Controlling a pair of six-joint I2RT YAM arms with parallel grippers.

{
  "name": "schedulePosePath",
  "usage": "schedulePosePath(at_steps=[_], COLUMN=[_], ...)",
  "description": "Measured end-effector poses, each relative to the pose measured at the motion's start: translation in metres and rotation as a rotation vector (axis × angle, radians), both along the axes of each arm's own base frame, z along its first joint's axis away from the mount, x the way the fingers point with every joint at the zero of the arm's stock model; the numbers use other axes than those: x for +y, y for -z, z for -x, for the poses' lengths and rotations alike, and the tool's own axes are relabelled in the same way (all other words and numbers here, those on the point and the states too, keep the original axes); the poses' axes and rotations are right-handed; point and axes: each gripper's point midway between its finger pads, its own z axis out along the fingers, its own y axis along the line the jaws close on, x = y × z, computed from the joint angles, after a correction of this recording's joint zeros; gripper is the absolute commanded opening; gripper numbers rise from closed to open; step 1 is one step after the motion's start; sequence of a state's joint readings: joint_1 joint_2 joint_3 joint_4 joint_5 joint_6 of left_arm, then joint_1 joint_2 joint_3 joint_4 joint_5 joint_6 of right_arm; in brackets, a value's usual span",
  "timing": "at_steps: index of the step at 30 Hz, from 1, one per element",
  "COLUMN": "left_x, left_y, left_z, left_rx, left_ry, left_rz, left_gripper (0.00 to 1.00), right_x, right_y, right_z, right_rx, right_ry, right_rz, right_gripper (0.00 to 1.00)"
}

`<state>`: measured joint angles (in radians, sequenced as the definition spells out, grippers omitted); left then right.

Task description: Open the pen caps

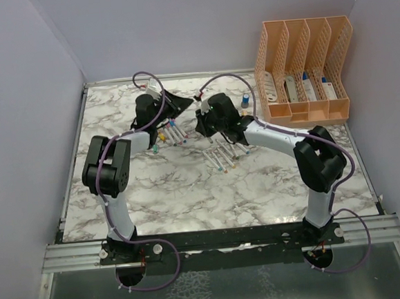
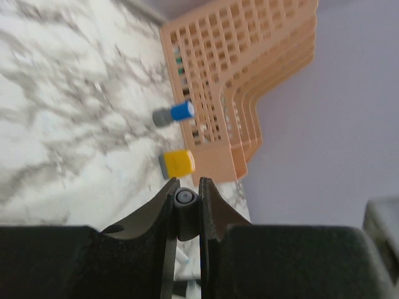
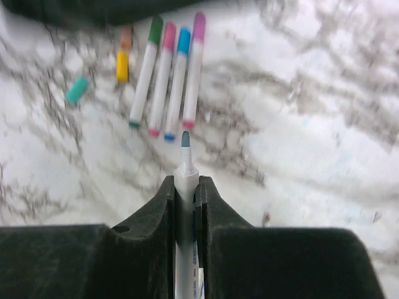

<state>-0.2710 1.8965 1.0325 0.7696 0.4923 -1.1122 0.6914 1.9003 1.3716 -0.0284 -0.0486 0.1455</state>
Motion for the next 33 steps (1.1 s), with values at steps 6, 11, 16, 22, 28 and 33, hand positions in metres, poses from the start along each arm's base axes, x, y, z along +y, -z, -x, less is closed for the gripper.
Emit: schedulePosePath(at_steps=[6,11,16,22,28,33], left_x=[0.061,0.073,0.072,0.081,0.086,0.090], left_y=[-0.014,-0.001,0.041,0.054,0.049,0.063], left_z=[-0.065,-0.061,-0.018,0.027,0.044,0.050], left_rx=[-0.057,-0.030,0.077,0.112,0.086,0.118], left_ry=[-0.181,-0.200,-0.178,-0.167,-0.170,-0.177], left_rz=[-0.002,-0.022,-0.079,-0.142,-0.177,-0.212], left_gripper=[0.00,0.00,0.00,0.00,0.00,0.00], right_x=[-0.016,-0.023,-0.030,-0.040,-0.043,-0.047], right_y=[0.036,0.044,0.047,0.050,0.061,0.074], right_z=[0.039,0.042,0.039,0.031,0.025,0.026], right_rx=[0.106,0.126,0.121,0.097,0.097,0.115], right_ry=[-0.020,0.004,0.040,0.093,0.108,0.113], right_rz=[0.075,0.113,0.140,0.179,0.218,0.251], right_gripper=[0.02,0.01,0.01,0.01,0.01,0.01])
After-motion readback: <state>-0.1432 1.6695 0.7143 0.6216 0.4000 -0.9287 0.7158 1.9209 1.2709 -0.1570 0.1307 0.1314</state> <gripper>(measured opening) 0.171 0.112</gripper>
